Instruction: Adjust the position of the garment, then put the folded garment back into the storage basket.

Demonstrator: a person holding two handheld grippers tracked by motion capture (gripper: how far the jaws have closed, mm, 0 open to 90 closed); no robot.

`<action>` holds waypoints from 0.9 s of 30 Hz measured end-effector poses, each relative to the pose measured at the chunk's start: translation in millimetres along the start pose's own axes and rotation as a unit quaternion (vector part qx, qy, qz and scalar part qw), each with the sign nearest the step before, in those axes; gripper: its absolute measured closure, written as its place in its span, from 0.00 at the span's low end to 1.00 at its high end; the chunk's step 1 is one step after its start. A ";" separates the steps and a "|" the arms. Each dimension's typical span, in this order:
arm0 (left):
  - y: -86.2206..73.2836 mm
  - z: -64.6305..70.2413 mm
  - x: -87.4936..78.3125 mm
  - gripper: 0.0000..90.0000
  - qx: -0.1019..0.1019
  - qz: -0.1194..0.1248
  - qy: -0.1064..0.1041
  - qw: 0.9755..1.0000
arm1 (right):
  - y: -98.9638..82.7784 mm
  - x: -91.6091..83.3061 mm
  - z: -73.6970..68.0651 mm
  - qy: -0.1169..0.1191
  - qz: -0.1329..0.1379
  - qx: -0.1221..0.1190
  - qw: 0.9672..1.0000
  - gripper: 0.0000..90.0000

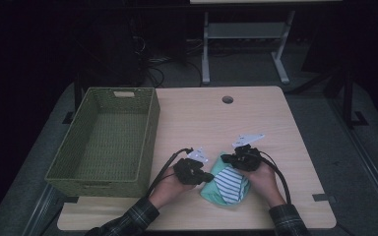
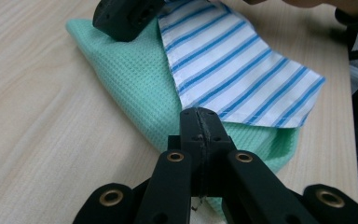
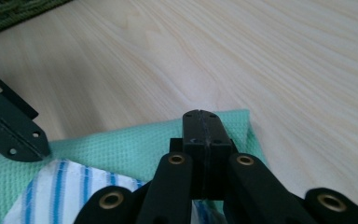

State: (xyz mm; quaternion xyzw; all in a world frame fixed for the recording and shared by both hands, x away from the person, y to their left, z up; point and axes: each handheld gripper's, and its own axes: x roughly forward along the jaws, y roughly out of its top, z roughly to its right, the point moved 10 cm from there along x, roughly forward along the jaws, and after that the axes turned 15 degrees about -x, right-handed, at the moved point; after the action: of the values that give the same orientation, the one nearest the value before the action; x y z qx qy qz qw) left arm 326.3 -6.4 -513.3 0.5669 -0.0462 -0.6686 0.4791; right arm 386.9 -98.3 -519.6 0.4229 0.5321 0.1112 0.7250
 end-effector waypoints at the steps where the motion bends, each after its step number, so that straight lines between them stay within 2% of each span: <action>1: -1.5 0.0 1.6 0.99 0.002 -0.005 0.002 1.000 | -2.9 2.2 -0.6 0.002 -0.006 0.002 1.000 1.00; 5: -4.7 -0.2 5.2 0.99 0.009 -0.014 0.008 1.000 | -8.7 8.4 -3.2 0.004 -0.020 -0.006 1.000 1.00; 9: -12.7 -3.6 11.7 1.00 0.027 -0.038 0.029 0.999 | -10.3 10.6 -5.0 0.008 -0.020 -0.006 1.000 1.00; 14: -12.4 -3.6 11.4 1.00 0.028 -0.036 0.031 0.998 | -11.9 10.8 -6.8 0.010 -0.021 -0.008 1.000 1.00; 17: -9.2 -2.6 8.0 1.00 0.023 -0.026 0.024 0.999 | -10.8 8.7 -6.3 0.009 -0.019 -0.007 1.000 1.00; 19: -6.2 -0.3 3.5 1.00 0.012 -0.014 0.015 1.000 | -8.3 4.0 -3.9 0.005 -0.011 -0.005 1.000 1.00; 24: -1.2 4.3 -8.5 0.99 0.005 0.005 0.005 1.000 | -4.9 -8.0 4.6 -0.011 0.001 -0.001 1.000 1.00; 27: -5.4 12.3 -16.6 0.99 0.005 0.009 -0.005 1.000 | -8.3 -14.9 18.0 -0.023 0.005 0.009 1.000 1.00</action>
State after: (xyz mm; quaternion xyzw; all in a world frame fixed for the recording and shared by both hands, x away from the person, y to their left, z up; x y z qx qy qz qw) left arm 311.6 2.2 -500.4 0.5657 -0.0571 -0.6665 0.4821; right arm 394.0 -121.5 -514.2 0.4341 0.5142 0.1001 0.7329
